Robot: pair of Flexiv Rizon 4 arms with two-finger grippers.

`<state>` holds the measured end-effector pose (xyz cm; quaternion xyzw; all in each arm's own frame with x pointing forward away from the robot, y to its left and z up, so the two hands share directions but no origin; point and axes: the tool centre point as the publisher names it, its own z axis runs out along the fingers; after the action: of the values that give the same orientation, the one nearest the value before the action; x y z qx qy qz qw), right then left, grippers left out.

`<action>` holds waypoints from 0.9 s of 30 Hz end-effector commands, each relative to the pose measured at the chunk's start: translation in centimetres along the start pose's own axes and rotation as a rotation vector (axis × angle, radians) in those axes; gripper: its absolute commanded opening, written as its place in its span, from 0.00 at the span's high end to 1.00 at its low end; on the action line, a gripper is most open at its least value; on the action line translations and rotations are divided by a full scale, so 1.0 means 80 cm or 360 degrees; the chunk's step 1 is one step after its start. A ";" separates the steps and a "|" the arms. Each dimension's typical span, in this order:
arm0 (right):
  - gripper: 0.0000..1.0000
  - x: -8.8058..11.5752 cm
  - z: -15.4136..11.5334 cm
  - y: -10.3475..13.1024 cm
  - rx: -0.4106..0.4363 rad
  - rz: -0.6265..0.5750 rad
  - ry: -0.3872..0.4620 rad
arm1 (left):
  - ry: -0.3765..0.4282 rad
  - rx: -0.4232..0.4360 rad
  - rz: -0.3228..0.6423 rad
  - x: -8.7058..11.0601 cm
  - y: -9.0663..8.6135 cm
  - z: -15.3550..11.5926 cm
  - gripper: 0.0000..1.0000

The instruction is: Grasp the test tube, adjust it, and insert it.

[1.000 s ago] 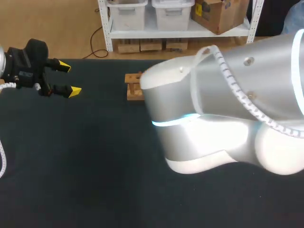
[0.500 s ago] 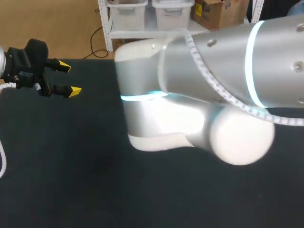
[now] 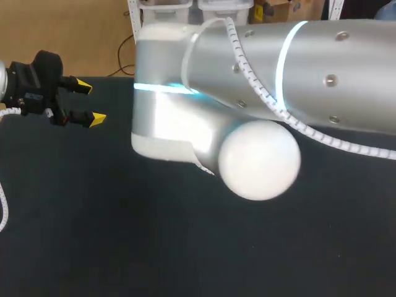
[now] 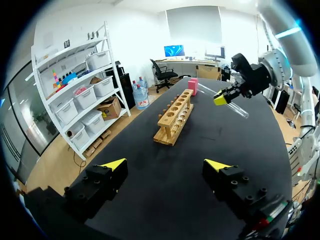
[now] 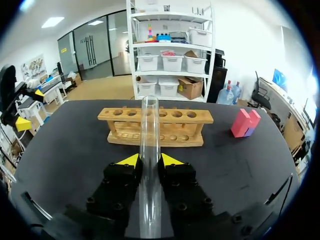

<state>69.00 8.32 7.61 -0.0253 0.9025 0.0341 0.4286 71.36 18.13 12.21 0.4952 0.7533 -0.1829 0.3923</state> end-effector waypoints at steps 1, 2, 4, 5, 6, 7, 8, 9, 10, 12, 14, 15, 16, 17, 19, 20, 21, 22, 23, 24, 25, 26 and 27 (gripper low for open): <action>1.00 -0.010 0.021 0.005 0.0136 0.0001 0.0131 | -0.0014 -0.0006 0.0006 0.003 -0.001 0.000 0.00; 1.00 -0.012 0.024 0.004 0.0138 0.0003 0.0130 | -0.0014 -0.0006 0.0006 0.003 -0.001 0.000 0.00; 1.00 -0.013 0.030 0.002 0.0145 -0.0004 0.0124 | -0.0014 -0.0006 0.0006 0.003 -0.001 0.000 0.00; 1.00 -0.014 0.032 0.002 0.0151 -0.0014 0.0121 | -0.0014 -0.0006 0.0006 0.003 -0.001 0.000 0.00; 1.00 -0.013 0.033 0.001 0.0150 -0.0019 0.0119 | -0.0014 -0.0006 0.0006 0.003 -0.001 0.000 0.00; 1.00 -0.012 0.035 0.001 0.0153 -0.0028 0.0119 | -0.0014 -0.0006 0.0006 0.003 -0.001 0.000 0.00; 1.00 -0.012 0.037 0.001 0.0156 -0.0035 0.0118 | -0.0014 -0.0006 0.0006 0.003 -0.001 0.000 0.00; 1.00 -0.010 0.039 0.001 0.0158 -0.0039 0.0120 | -0.0014 -0.0006 0.0006 0.003 -0.001 0.000 0.00; 1.00 -0.009 0.042 0.000 0.0161 -0.0043 0.0123 | -0.0014 -0.0006 0.0006 0.003 -0.001 0.000 0.00; 1.00 -0.008 0.047 0.000 0.0166 -0.0048 0.0130 | -0.0014 -0.0006 0.0006 0.003 -0.001 0.000 0.00; 1.00 -0.007 0.050 -0.001 0.0168 -0.0049 0.0133 | -0.0014 -0.0006 0.0006 0.003 -0.001 0.000 0.00; 1.00 -0.007 0.051 -0.001 0.0170 -0.0049 0.0135 | -0.0014 -0.0006 0.0006 0.003 -0.001 0.000 0.00; 1.00 -0.007 0.052 -0.001 0.0171 -0.0050 0.0136 | -0.0014 -0.0006 0.0006 0.003 -0.001 0.000 0.00; 1.00 -0.006 0.053 -0.002 0.0173 -0.0052 0.0138 | -0.0014 -0.0006 0.0006 0.003 -0.001 0.000 0.00; 1.00 -0.005 0.056 -0.002 0.0176 -0.0055 0.0140 | -0.0014 -0.0006 0.0006 0.003 -0.001 0.000 0.00; 1.00 -0.005 0.056 -0.003 0.0177 -0.0055 0.0140 | -0.0014 -0.0006 0.0006 0.003 -0.001 0.000 0.00; 1.00 -0.006 0.057 -0.003 0.0178 -0.0056 0.0140 | -0.0014 -0.0006 0.0006 0.003 -0.001 0.000 0.00; 1.00 -0.006 0.058 -0.003 0.0178 -0.0056 0.0141 | -0.0014 -0.0006 0.0006 0.003 -0.001 0.000 0.00; 1.00 -0.007 0.059 -0.003 0.0178 -0.0057 0.0144 | -0.0014 -0.0006 0.0006 0.003 -0.001 0.000 0.00; 1.00 -0.007 0.060 -0.003 0.0177 -0.0056 0.0149 | -0.0014 -0.0006 0.0006 0.003 -0.001 0.000 0.00; 1.00 -0.007 0.061 -0.003 0.0176 -0.0056 0.0151 | -0.0014 -0.0006 0.0006 0.003 -0.001 0.000 0.00; 1.00 -0.007 0.062 -0.003 0.0176 -0.0057 0.0153 | -0.0014 -0.0006 0.0006 0.003 -0.001 0.000 0.00; 1.00 -0.007 0.062 -0.003 0.0175 -0.0058 0.0154 | -0.0014 -0.0006 0.0006 0.003 -0.001 0.000 0.00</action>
<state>72.69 8.44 4.85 -0.0192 0.9174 -0.0239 0.3967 71.36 18.13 12.21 0.4952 0.7533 -0.1829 0.3923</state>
